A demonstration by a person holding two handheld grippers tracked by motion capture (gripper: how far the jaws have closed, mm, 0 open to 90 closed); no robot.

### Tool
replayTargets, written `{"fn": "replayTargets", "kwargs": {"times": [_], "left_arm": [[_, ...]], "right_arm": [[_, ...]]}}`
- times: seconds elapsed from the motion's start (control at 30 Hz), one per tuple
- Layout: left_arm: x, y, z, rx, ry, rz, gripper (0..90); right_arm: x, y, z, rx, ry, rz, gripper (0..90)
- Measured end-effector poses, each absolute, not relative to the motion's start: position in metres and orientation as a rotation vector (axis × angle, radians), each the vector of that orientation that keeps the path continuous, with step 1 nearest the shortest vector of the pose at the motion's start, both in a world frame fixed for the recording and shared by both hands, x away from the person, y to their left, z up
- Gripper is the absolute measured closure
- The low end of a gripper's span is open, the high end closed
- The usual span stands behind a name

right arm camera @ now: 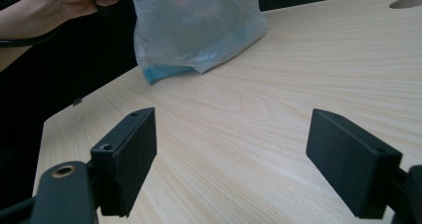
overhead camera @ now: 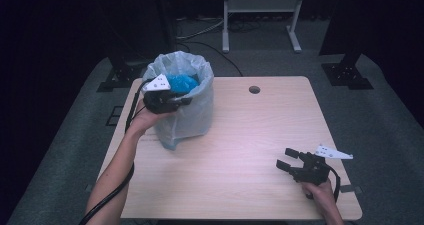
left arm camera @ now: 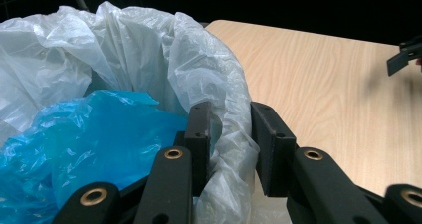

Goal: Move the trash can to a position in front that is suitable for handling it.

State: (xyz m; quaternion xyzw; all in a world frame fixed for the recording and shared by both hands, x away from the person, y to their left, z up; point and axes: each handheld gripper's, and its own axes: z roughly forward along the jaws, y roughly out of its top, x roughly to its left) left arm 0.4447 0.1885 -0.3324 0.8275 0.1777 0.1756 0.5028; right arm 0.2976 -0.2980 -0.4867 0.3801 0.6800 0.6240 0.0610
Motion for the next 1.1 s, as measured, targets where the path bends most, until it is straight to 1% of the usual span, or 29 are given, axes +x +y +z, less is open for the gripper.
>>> {"fn": "replayTargets", "kwargs": {"times": [0.37,0.5,0.77,1.1], "left_arm": [[0.426,0.193,-0.33,2.028,0.406,0.387,71.4],[0.412,0.198,-0.328,2.037,0.398,0.343,71.4],[0.383,0.206,-0.326,2.063,0.368,0.323,72.0],[0.356,0.213,-0.323,2.091,0.343,0.257,72.4]], "right_arm": [[0.297,-0.297,-0.487,1.147,2.059,1.879,18.7],[0.297,-0.297,-0.487,1.15,2.055,1.881,18.7],[0.295,-0.296,-0.486,1.137,2.059,1.883,18.7],[0.295,-0.293,-0.486,1.142,2.059,1.881,18.7]]}}
